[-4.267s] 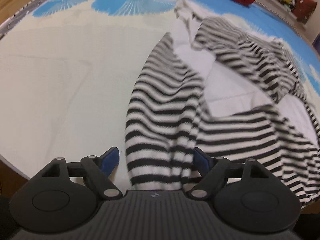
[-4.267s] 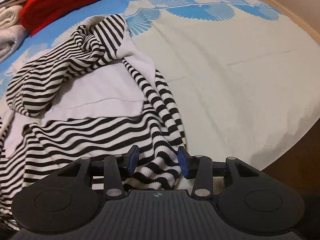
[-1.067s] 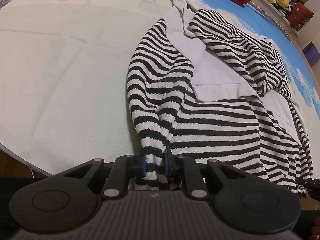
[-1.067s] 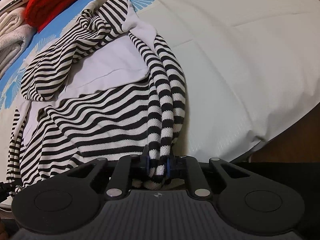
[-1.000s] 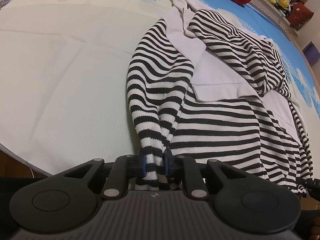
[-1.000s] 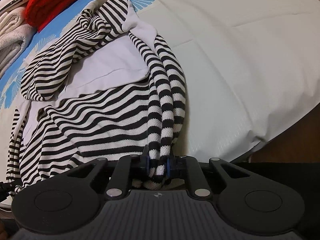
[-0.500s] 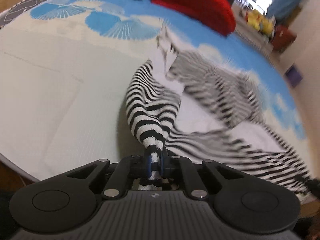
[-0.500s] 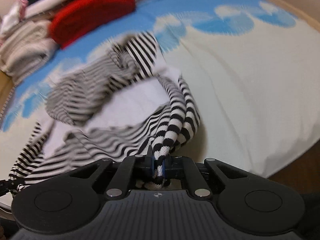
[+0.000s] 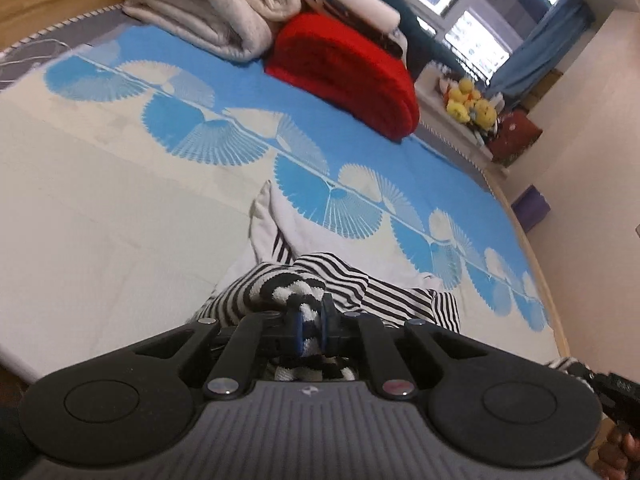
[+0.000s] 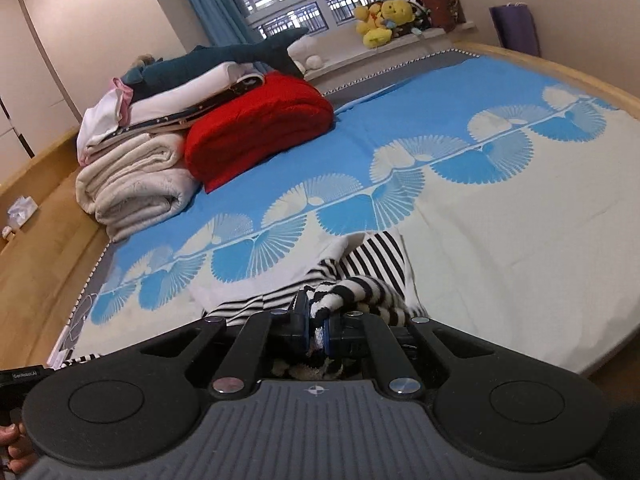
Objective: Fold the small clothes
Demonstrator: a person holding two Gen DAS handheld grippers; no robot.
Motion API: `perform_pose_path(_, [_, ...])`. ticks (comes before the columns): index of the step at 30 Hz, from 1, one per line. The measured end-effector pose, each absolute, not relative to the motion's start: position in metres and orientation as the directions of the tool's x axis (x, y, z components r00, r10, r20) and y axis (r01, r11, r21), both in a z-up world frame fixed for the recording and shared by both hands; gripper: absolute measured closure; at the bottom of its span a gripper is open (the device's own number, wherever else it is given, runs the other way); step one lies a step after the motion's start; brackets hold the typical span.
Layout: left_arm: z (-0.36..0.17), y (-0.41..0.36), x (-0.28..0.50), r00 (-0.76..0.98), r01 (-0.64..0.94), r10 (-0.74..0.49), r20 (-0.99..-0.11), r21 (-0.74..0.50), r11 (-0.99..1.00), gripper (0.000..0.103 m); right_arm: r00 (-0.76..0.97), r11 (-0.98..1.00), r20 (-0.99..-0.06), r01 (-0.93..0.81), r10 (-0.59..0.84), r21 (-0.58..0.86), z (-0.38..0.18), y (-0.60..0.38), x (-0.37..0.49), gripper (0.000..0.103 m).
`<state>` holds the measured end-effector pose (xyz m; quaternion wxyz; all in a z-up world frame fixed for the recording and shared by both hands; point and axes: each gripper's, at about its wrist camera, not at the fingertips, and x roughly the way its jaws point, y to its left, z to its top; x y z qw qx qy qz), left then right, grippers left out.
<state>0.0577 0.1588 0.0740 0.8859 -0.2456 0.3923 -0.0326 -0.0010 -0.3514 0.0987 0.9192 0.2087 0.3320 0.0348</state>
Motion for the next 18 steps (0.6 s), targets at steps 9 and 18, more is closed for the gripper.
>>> perform_pose_path(9, [0.015, 0.163, 0.199, 0.579, -0.076, -0.277, -0.767, -0.389, 0.918, 0.094, 0.687, 0.926, -0.685, 0.044, 0.245, 0.375, 0.038, -0.351, 0.147, 0.098])
perform_pose_path(18, [-0.047, 0.18, 0.242, 0.51, -0.182, -0.331, -0.794, -0.476, 0.861, 0.093, 0.567, 0.919, -0.792, 0.142, 0.229, 0.367, -0.046, -0.348, 0.212, 0.097])
